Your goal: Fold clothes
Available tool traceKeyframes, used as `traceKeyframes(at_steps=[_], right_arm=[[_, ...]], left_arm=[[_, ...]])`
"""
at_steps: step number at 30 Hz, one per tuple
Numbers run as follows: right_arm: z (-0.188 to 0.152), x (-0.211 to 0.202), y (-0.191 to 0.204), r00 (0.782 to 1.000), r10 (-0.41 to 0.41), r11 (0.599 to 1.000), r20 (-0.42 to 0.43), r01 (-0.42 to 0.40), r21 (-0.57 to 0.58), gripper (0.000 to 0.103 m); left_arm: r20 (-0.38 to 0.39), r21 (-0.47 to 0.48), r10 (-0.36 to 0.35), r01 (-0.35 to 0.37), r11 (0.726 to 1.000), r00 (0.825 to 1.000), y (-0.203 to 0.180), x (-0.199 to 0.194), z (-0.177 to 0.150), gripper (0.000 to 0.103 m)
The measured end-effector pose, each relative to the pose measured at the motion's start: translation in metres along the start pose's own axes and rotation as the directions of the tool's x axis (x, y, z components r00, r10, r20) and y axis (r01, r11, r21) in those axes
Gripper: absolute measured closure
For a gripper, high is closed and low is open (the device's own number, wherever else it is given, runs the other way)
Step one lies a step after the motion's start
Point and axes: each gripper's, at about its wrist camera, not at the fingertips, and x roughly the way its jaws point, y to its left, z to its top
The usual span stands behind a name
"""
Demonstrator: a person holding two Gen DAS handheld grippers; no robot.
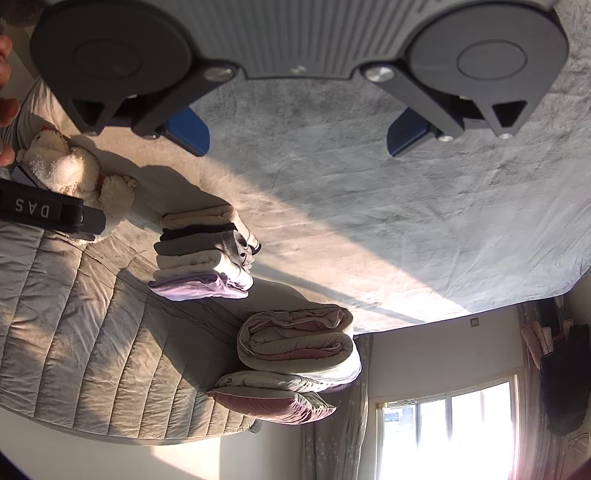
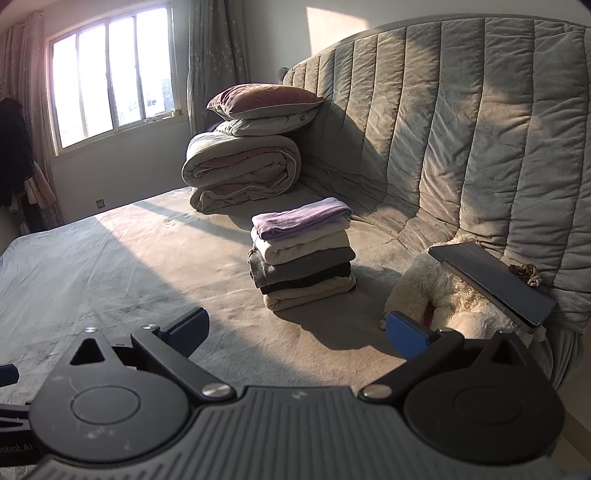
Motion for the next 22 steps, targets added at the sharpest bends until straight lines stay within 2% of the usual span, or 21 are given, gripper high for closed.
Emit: traceKeyframes(at_steps=[10,18,22], right_arm=[[-0.04,0.029,0.055,0.996,0.068,0.995,-0.051,-0.071,-0.071,0.0],[-0.09,0.074,0.113,0.978,0.132,0.983,-0.163,-0.151,-0.108,0.0],[-0.114,0.095,0.137,0.969,0.15,0.975,-0.197,-0.178,-0.132,0.0]], left_arm=[[-0.076,-0.088,0.114,-0.121,0.989,0.991,0.067,0.032,-0.041,0.001],[-0.161,-0.129,0.211,-0.233,0.964,0.964,0.126,0.074,-0.082,0.001],[-0.156,-0.163,0.257,-0.281,0.946,0.954,0.149,0.091,-0.102,0.001]])
